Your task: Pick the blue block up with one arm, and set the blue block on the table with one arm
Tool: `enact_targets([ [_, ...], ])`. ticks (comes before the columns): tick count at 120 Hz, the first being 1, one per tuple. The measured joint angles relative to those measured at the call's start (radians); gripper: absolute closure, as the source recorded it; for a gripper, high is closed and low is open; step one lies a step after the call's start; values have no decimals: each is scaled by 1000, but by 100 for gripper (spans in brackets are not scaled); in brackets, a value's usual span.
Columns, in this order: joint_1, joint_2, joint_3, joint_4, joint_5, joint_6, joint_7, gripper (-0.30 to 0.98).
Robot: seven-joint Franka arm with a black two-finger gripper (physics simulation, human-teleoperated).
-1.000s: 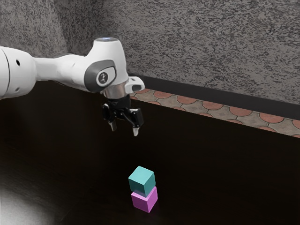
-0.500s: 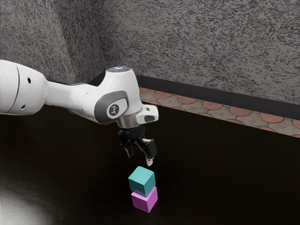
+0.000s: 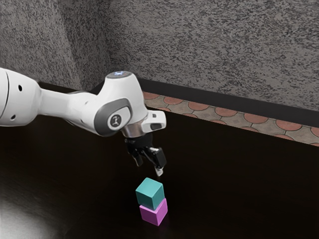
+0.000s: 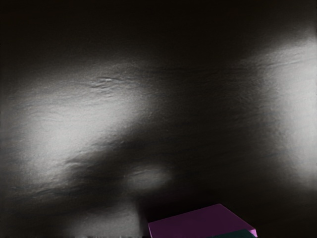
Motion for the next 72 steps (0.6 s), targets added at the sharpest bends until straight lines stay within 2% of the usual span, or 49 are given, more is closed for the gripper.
enact_targets([
  [15,11,-63,-49,-68,-27,7,-6,0],
  [36,-26,-88,-75,-96,-60,9,-15,0],
  [52,-43,-112,-82,-130,-85,10,-21,0],
  [72,-10,-121,-81,-142,-96,10,-27,0],
])
